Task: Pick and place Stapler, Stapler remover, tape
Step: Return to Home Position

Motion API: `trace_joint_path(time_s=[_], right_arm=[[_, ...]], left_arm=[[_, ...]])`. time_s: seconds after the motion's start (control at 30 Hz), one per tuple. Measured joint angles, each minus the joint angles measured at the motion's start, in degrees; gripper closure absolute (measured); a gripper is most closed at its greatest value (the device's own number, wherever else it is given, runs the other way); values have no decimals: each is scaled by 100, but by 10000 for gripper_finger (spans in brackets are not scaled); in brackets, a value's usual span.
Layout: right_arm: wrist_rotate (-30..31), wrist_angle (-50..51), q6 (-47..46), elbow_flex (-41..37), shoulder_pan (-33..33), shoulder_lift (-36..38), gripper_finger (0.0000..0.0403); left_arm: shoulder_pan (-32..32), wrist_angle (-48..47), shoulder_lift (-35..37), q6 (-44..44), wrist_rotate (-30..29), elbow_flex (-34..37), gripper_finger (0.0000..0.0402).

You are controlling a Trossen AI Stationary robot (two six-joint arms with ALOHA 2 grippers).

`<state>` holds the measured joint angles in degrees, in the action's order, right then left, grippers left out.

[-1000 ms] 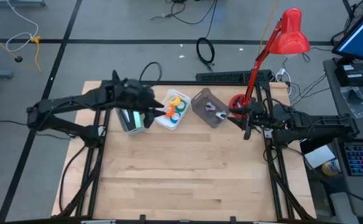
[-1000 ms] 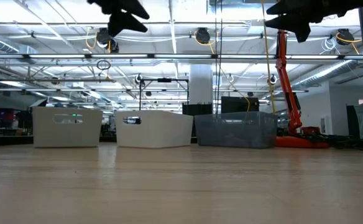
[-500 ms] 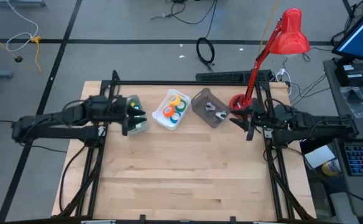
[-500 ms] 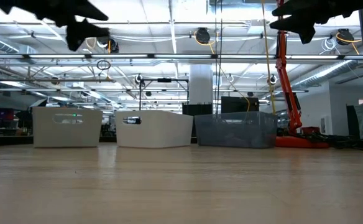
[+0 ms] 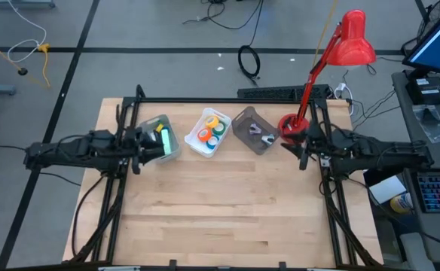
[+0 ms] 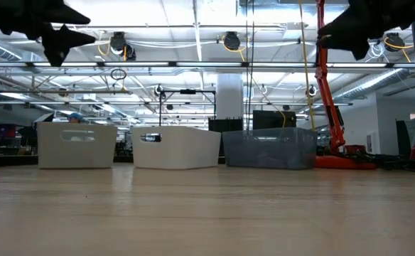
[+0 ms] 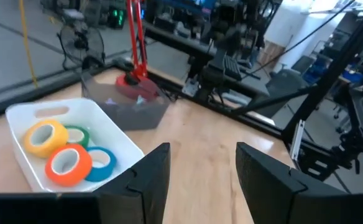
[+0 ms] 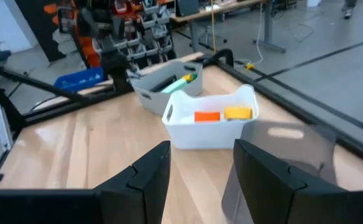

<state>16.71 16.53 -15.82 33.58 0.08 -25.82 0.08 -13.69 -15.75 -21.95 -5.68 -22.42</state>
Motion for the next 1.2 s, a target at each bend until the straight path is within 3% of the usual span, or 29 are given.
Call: trace_joint_path(time_s=[0.2, 0.47, 0.87, 1.2], right_arm=[[-22, -448, -93, -608, 2, 452, 234], [-43, -288, -89, -966, 2, 1556, 232], [-139, 168, -597, -1778, 2, 2551, 231], [-183, 147, -646, -2249, 1, 2540, 232]], left_arm=[[-136, -183, 712, 89, -248, 245, 217], [-171, -1218, 1537, -22, -252, 295, 217], [-169, -1417, 1546, -99, -569, 440, 217], [-167, -1466, 1545, -452, -589, 507, 217]])
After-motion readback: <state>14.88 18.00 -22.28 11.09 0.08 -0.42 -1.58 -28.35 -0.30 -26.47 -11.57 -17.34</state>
